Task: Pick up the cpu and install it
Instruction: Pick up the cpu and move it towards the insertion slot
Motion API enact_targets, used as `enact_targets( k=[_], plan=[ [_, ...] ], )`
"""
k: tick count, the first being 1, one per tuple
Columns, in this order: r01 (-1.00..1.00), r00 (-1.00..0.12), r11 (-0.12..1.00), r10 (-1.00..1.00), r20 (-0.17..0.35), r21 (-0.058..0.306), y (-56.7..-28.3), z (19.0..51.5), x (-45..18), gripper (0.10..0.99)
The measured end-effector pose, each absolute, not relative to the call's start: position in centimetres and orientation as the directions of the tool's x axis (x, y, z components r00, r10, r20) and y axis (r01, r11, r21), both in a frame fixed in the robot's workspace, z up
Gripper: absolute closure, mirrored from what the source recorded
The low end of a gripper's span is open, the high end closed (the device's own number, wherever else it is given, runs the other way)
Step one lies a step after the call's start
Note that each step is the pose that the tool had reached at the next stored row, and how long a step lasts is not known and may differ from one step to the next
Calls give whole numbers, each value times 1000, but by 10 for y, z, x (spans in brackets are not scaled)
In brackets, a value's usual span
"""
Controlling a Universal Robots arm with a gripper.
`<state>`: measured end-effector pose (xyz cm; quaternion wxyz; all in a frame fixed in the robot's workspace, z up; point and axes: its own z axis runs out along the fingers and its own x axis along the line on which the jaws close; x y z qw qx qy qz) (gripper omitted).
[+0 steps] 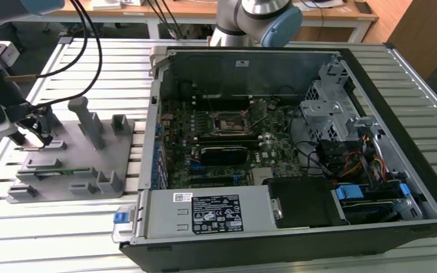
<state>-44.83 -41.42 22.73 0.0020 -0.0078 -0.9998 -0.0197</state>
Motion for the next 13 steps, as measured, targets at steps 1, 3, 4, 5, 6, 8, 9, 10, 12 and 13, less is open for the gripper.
enact_targets(
  k=[1,3,4,5,6,8,9,10,12,13],
  plan=[
    [16,-1000,999,16,4,39,-414,228,-448,545],
    [16,-1000,999,15,4,39,-414,228,-448,545],
    [16,-1000,999,16,4,39,-414,228,-448,545],
    [16,-1000,999,16,4,39,-414,228,-448,545],
    [16,-1000,999,15,4,39,-414,229,-448,545],
    [16,-1000,999,16,4,39,-414,229,-448,545],
    [16,-1000,999,16,4,39,-414,229,-448,545],
    [16,-1000,999,16,4,39,-414,229,-448,545],
    [16,-1000,999,16,4,39,-414,230,-448,545],
    [16,-1000,999,16,4,39,-414,230,-448,545]
  ],
)
